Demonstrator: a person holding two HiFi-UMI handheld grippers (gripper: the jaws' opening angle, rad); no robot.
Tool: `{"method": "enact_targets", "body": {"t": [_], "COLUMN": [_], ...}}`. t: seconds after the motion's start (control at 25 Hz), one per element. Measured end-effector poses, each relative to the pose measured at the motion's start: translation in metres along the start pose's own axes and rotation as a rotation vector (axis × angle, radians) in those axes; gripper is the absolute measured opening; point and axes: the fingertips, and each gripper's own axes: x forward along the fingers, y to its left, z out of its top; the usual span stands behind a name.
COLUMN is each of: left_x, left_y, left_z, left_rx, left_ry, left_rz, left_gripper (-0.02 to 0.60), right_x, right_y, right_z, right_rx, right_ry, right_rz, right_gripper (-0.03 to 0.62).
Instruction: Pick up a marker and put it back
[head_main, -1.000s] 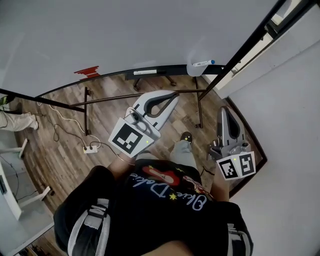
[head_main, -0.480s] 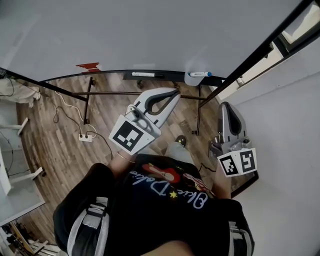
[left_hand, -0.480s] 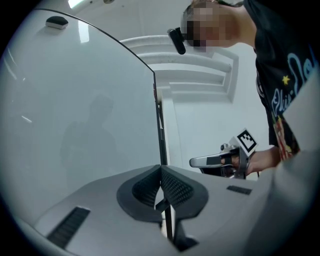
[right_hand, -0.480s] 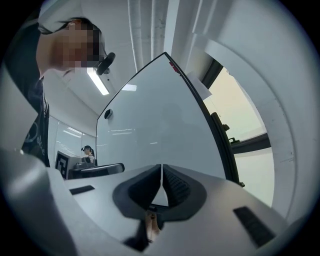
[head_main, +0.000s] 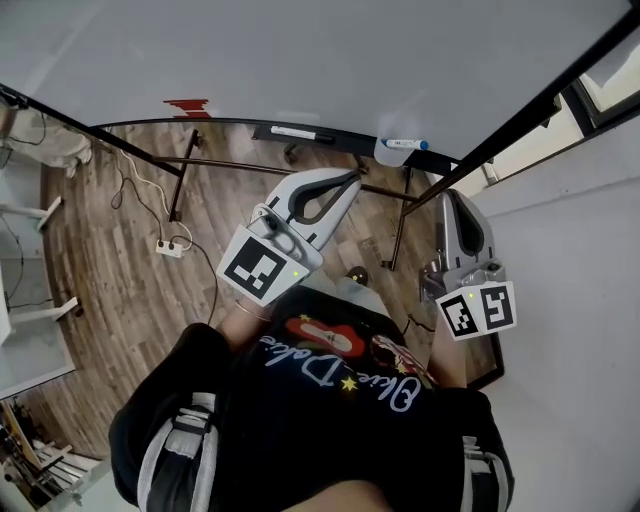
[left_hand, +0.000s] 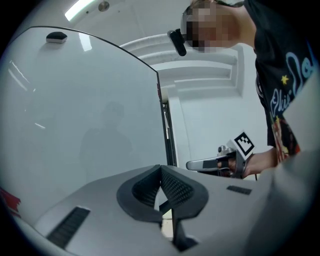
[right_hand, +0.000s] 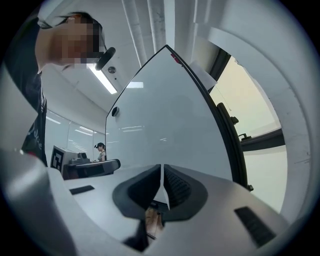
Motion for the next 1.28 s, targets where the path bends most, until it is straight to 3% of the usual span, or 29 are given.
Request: {"method": "enact_targets", "body": {"t": [0.28, 0.72, 1.28], "left_x": [-0.013, 0.011, 0.013], "left_y": [0.011, 0.028, 0.062], "left_z": [-0.004, -0.003, -0.008], "left_rx": [0.005, -0.003, -0.017], "left_ry": [0.000, -0.015, -0.005], "left_rz": [0.054, 0.008, 0.038], "left_gripper": [0.003, 0.003, 0.003], "right_x": [0.016, 0.049, 0.086], "right_y": [-0.001, -0.018, -0.039], "right_z": [-0.009, -0.023, -0.053], "right_rx": [-0.003, -0.025, -0.029], "right_ry": [0.017, 0.082, 0.184], "right_rz": [0.023, -0.005, -0.056], "right_gripper": [0.015, 0.097, 0.140]}}
